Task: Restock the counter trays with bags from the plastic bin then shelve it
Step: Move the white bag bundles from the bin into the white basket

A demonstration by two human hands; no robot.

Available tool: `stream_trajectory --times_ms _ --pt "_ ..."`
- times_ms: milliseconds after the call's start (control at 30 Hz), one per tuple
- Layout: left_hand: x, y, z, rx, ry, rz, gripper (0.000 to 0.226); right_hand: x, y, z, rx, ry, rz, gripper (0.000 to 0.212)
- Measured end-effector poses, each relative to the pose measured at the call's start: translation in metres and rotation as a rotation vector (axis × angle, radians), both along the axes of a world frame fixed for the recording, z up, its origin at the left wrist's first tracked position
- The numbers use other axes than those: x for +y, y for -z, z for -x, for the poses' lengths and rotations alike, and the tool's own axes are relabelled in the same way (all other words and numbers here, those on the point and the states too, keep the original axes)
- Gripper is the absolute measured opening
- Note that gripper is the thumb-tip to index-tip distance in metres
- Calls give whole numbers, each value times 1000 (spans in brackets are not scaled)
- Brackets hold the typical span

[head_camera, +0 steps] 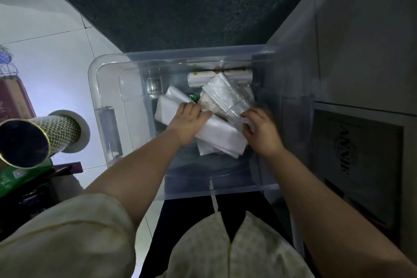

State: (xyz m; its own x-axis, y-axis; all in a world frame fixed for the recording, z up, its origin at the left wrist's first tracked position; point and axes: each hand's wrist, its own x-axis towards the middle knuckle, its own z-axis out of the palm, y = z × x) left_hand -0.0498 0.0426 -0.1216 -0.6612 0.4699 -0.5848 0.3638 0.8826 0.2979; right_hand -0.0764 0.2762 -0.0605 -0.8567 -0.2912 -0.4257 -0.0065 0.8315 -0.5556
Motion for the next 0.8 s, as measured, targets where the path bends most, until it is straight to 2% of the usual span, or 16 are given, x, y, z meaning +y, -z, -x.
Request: stream_trajectory --times_ms 100,333,600,800 --pt "20 11 4 32 85 21 87 0 9 -2 13 18 -16 26" --pt "7 21 3 26 78 -61 89 -7 13 -2 -16 1 1 27" --pt "18 31 2 68 2 -50 63 -8 22 -3 1 -19 -128 30" --pt "26 41 -11 98 -74 -33 55 -10 27 -6 24 -4 -106 29"
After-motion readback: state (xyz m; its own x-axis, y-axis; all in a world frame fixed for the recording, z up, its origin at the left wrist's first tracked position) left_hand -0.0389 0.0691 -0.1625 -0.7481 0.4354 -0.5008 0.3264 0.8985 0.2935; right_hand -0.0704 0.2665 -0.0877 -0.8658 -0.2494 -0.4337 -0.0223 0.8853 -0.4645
